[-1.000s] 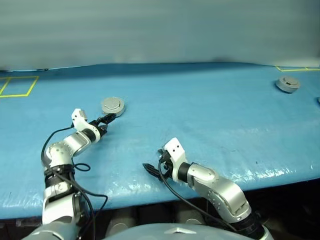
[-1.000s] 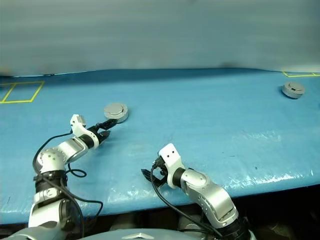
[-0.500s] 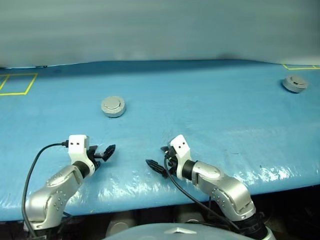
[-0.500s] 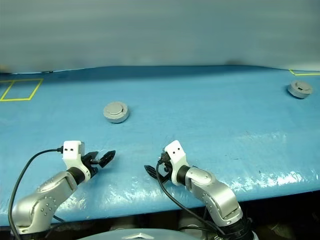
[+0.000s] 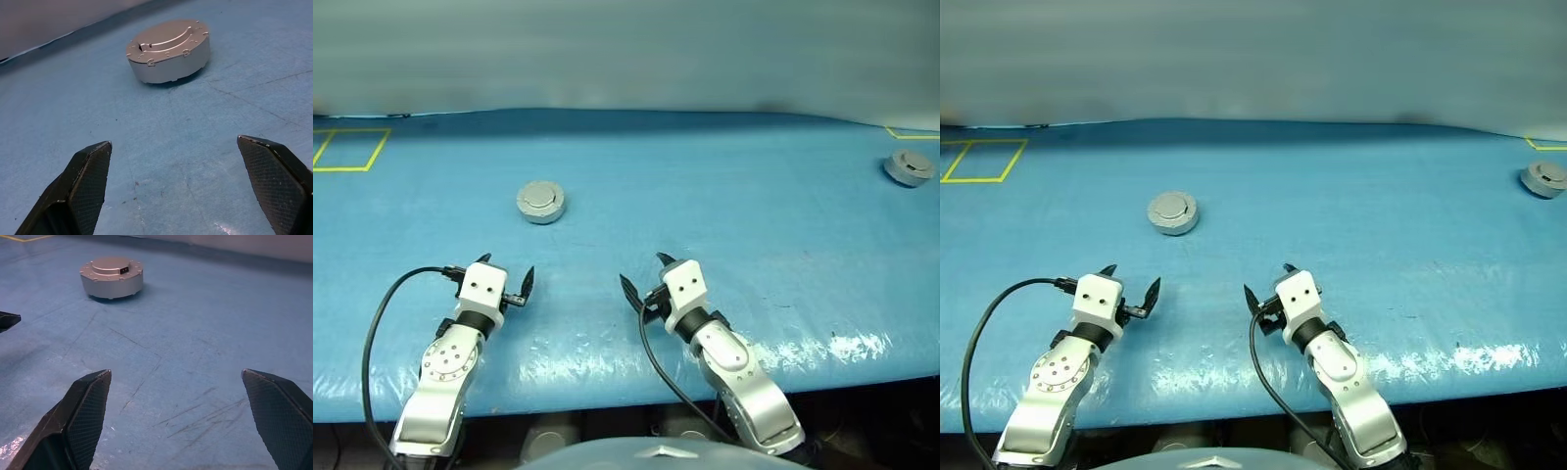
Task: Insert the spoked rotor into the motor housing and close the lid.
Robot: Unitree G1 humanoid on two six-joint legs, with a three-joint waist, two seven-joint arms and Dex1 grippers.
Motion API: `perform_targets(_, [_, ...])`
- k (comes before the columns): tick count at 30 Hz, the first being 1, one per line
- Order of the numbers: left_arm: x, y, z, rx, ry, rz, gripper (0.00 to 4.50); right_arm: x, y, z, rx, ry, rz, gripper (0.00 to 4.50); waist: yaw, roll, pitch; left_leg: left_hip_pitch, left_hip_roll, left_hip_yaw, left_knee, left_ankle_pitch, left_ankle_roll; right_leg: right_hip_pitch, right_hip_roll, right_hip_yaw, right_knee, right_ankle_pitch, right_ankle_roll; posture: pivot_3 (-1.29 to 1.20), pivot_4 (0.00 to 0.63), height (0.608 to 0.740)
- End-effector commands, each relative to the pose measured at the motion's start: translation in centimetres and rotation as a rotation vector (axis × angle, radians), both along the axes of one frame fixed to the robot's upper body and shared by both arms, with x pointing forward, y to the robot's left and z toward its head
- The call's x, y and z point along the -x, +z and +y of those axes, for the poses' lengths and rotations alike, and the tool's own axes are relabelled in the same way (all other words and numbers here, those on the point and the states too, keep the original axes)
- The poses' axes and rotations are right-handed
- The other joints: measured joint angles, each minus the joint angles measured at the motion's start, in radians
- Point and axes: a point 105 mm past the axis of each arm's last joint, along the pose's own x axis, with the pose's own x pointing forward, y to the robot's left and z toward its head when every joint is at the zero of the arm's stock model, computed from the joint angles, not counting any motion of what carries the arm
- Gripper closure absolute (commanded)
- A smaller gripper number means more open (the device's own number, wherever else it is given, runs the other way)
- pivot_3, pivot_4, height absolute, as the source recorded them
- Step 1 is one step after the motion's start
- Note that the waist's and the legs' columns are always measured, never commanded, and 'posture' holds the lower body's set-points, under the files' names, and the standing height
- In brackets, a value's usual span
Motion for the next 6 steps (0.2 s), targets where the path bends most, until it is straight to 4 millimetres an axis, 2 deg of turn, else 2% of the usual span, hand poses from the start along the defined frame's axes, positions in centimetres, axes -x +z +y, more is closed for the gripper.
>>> perform_targets(1, [-0.31, 0.61, -0.21, -0.009, -0.014, -0.046, 0.03, 0.53, 1.01, -0.27, -0.018, -0.028, -0.042, 0.0, 0.0, 0.0, 0.0, 0.0, 0.0, 0.0, 0.001, 0.0, 0.0, 0.0, 0.0, 0.0, 0.0, 0.0, 0.0, 0.0, 0.15, 0.74])
perform_targets(6, [-0.58, 0.65, -0.21, 0.013, -0.01, -0.057, 0.03, 1.3, 0.67, -0.28, -0.027, -0.002, -0.006, 0.0, 0.0, 0.0, 0.003, 0.0, 0.001, -0.001, 0.008, -0.001, 0.001, 0.003, 0.001, -0.001, 0.002, 0.0, 0.001, 0.0, 0.15, 0.74])
